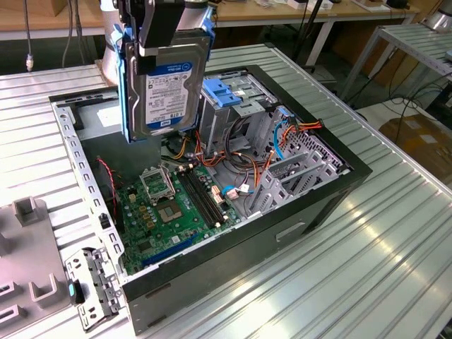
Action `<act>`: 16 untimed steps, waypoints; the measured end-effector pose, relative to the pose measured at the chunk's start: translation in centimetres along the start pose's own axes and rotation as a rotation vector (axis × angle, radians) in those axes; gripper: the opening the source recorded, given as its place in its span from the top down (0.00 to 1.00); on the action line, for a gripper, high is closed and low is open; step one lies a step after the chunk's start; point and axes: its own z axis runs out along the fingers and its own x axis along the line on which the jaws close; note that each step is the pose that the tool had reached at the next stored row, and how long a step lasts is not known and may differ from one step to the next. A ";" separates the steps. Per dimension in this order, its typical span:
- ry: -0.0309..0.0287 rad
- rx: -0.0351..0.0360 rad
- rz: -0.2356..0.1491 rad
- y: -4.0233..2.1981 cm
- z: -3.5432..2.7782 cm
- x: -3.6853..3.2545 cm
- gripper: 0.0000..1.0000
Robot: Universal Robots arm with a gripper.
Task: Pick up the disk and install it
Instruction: 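Insert the disk into the insertion slot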
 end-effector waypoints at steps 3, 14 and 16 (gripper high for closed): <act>0.0000 0.0000 0.000 0.00 0.00 0.31 0.63; 0.0000 0.0000 0.000 -0.03 -0.02 1.14 0.63; 0.0001 0.0000 0.000 -0.03 -0.02 1.14 0.63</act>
